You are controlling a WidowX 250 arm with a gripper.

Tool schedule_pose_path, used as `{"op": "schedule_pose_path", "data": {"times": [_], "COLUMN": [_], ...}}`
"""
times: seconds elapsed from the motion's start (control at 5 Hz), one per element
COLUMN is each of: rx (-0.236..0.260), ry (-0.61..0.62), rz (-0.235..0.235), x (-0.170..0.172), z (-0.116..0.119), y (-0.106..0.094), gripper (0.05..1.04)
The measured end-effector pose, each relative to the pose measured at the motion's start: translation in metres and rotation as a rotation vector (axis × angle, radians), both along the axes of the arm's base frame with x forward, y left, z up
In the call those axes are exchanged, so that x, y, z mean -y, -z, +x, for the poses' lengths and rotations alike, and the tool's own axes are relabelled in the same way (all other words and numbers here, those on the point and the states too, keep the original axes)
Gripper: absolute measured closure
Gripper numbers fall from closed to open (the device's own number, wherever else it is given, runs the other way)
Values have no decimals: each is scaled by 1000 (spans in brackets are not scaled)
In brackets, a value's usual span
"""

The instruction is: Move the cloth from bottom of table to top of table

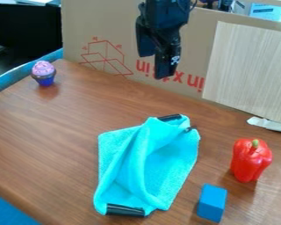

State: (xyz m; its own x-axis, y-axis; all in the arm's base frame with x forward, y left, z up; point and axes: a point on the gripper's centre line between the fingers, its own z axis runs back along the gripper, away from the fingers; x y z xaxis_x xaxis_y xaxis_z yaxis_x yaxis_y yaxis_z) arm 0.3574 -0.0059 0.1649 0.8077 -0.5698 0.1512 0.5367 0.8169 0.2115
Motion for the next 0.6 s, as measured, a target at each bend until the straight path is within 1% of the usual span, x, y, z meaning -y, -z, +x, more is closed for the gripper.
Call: {"op": "schedule_pose_path", "data": {"times": [0.2, 0.4, 0.6], "rx": [-35, -73, -88], "ry": [1, -3, -4], "rz": [3, 3, -11], "x": [0, -8, -19], "z": [-1, -9, -17], "y": [11, 25, 31], "gripper": [83, 83, 83]}}
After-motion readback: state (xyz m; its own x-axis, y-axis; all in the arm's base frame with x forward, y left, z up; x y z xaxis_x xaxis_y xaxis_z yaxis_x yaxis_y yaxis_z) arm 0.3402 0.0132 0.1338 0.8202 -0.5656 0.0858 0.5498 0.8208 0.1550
